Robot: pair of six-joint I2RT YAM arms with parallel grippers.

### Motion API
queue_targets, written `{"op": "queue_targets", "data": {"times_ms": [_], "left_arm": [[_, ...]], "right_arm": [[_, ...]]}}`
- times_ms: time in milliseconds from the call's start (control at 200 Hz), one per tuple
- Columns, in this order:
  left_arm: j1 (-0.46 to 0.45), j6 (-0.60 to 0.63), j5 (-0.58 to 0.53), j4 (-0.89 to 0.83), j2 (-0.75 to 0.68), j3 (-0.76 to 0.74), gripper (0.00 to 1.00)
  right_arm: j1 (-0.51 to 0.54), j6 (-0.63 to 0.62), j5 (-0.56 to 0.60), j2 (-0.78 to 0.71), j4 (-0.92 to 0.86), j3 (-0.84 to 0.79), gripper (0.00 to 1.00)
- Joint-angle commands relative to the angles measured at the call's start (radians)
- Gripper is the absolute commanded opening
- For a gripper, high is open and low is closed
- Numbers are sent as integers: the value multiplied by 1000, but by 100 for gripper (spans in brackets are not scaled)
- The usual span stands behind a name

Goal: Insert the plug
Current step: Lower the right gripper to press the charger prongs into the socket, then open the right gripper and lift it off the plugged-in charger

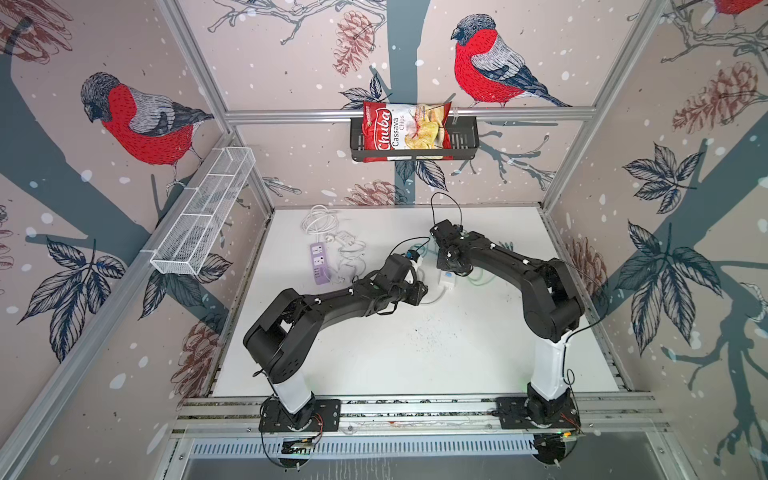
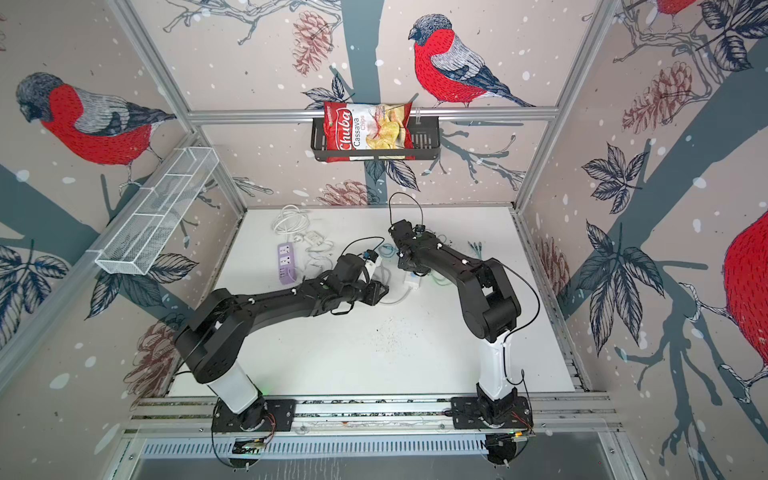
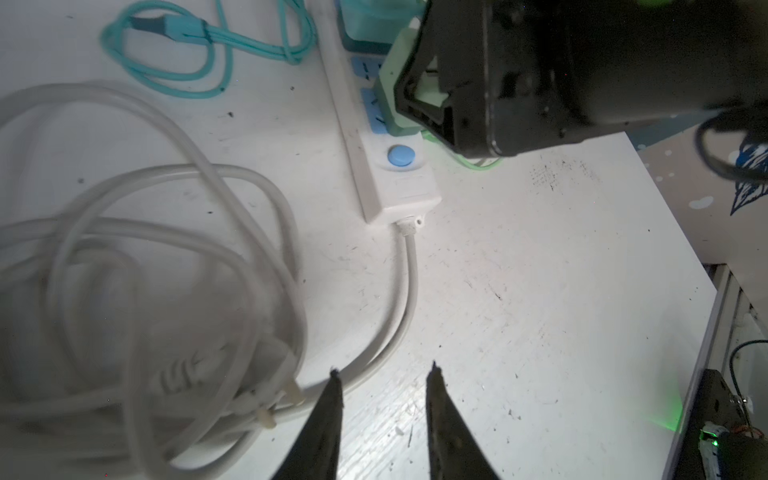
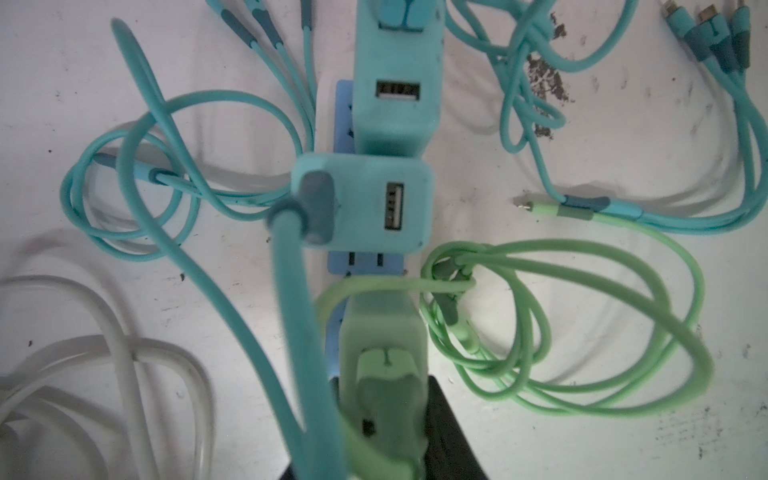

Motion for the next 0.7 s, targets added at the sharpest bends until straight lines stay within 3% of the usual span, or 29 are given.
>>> {"op": "queue_targets", "data": {"times_ms": [0, 150, 435, 695], "left_arm": [[21, 6, -56, 5, -52, -32, 35], [37, 6, -105, -20, -130, -71, 35], [44, -3, -311, -75, -267, -144, 38], [73, 1, -342, -122, -345, -174, 40]], "right_arm": [[-9, -8, -174, 54, -106, -41, 3], [-27, -37, -181, 65, -103, -15, 6], [-75, -90, -204, 80, -72, 12, 6], [-91, -119, -214, 134, -70, 93, 6]]}}
